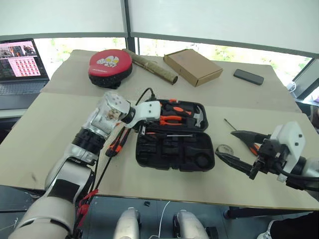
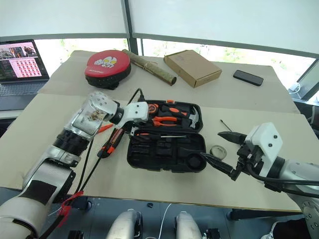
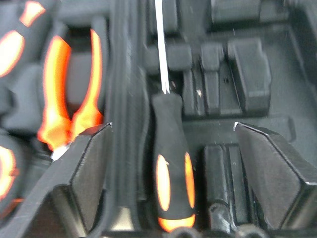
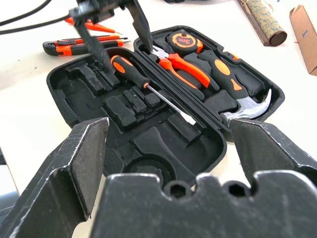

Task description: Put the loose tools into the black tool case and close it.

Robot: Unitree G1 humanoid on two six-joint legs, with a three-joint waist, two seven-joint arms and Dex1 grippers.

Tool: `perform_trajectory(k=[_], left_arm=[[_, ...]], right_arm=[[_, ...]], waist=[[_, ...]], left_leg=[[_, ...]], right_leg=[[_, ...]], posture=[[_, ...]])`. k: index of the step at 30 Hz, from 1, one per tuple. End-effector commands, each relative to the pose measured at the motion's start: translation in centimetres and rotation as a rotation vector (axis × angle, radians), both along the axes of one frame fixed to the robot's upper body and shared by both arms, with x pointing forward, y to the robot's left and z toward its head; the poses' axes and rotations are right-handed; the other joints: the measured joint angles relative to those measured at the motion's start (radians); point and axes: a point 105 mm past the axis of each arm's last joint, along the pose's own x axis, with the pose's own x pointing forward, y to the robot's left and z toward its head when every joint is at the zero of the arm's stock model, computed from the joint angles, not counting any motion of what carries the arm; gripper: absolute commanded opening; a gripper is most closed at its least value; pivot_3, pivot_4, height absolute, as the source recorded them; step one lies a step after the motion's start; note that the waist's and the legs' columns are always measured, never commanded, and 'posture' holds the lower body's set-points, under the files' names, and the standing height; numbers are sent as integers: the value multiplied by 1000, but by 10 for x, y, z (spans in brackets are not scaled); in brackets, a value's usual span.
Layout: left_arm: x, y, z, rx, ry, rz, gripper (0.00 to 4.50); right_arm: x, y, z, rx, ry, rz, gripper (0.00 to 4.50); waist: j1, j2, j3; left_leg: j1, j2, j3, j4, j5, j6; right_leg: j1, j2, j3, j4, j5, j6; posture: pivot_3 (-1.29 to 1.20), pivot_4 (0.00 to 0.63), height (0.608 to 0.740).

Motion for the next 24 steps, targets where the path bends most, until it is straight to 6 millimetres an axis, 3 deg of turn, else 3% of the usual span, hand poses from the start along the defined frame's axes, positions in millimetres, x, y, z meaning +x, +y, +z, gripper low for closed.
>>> perform_trajectory(k=[1, 8, 24], left_arm=[[-2, -4, 12, -7, -49, -31, 2398], [-2, -12, -10, 8, -23, -33, 33], [6, -23, -47, 106, -52, -27, 33]], right_arm=[[-1, 5, 9, 12, -47, 19, 4500], [2, 7, 9, 8, -46, 29, 4500], [2, 10, 6, 20, -34, 31, 4500]], waist=[[0, 0, 0], [2, 0, 0], [5, 0, 0]], left_leg=[[0, 0, 0, 0, 0, 0], [0, 0, 0, 0, 0, 0], [0, -2, -1, 1, 0, 0]], right_leg=[[0, 0, 0, 0, 0, 0], [0, 0, 0, 0, 0, 0], [2, -1, 0, 0, 0, 0]], posture=[[0, 150, 740], [0, 150, 740], [0, 150, 740]])
